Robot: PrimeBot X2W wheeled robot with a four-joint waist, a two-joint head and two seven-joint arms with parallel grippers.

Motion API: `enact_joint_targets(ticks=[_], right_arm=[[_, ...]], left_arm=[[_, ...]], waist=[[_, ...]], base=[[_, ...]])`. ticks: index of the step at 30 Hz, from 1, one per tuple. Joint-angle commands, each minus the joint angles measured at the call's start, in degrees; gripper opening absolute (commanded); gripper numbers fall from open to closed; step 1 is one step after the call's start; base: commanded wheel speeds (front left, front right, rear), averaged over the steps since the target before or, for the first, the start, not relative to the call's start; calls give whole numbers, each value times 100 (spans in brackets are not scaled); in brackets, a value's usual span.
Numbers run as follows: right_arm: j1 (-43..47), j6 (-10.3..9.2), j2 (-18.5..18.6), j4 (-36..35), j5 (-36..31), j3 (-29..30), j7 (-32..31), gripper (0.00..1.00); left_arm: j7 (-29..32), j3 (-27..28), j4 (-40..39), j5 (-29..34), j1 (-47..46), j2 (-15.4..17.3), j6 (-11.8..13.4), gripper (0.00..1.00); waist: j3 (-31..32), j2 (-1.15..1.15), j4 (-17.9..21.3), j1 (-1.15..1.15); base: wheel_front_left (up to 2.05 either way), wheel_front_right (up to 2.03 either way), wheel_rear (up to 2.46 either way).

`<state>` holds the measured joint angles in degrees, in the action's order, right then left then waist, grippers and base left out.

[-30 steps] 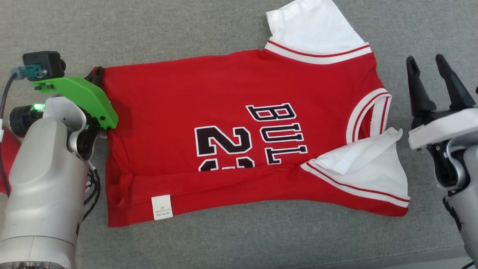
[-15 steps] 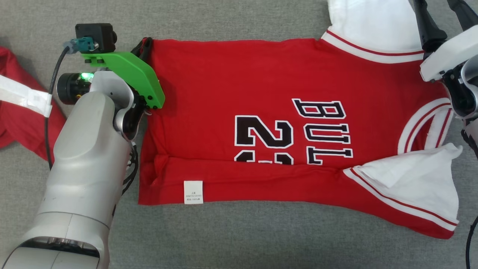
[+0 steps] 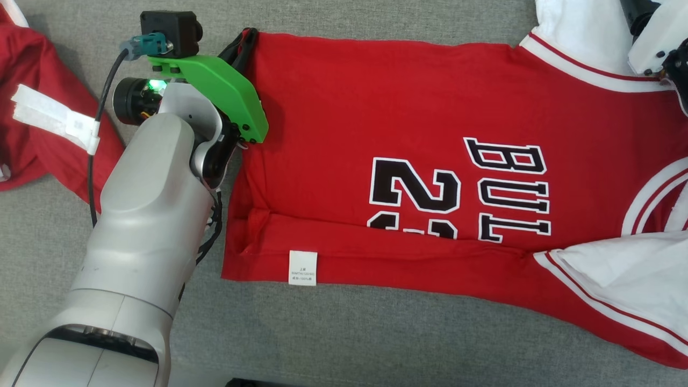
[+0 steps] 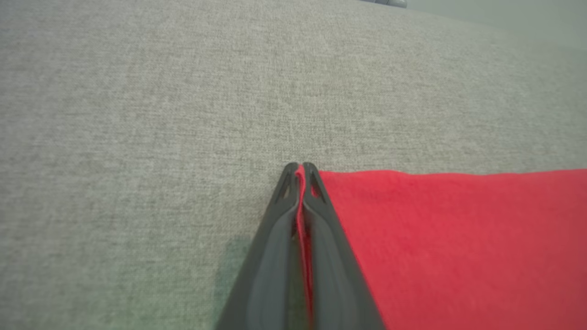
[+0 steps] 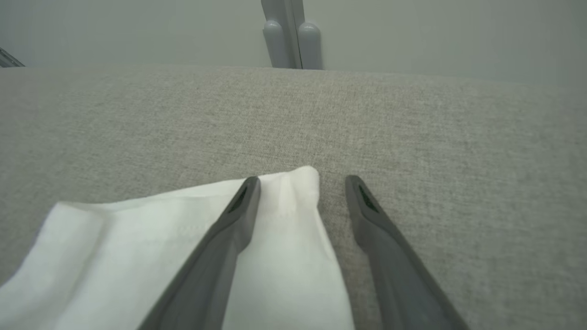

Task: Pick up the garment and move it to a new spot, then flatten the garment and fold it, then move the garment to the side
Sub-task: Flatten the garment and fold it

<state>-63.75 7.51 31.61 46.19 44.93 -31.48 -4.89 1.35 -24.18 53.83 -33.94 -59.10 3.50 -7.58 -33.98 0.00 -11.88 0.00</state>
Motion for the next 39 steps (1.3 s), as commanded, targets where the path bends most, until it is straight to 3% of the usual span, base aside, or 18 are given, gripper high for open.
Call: enact_joint_targets(ticks=[1,4,10,17,24,32,39], right_arm=[[3,-2,7,54,135,-88,-116,0],[-88,-2,111,0,336,-216,-62,0],[57,-3,371,-330,611,-413,665,0],[640,-3,672,-929,1013,-551,1497,0],[1446,-2,738,-1652,1195,-514,1879,0],[3217,-2,564,-2772,1109,6,2013,0],[4829,-2,-11,-3464,855,767,2004,0]], left_arm=[[-2,-59,108,-49,8,2,18,0],[-107,-124,111,-129,-27,21,17,0],[-402,-208,48,-247,-48,182,16,0],[-670,-270,-156,-236,144,480,16,0],[-759,-248,-602,-259,694,821,110,0],[-769,-168,-1637,-397,2043,1181,435,0],[-565,56,-2853,-645,3292,1534,966,0]], waist=[[-9,0,-7,0],[3,0,5,0],[212,0,73,0],[661,0,297,0],[1062,0,604,0],[1458,0,871,0],[1634,0,1069,0]], base=[[0,0,0],[0,0,0],[0,0,0],[0,0,0],[0,0,0],[0,0,0],[0,0,0]])
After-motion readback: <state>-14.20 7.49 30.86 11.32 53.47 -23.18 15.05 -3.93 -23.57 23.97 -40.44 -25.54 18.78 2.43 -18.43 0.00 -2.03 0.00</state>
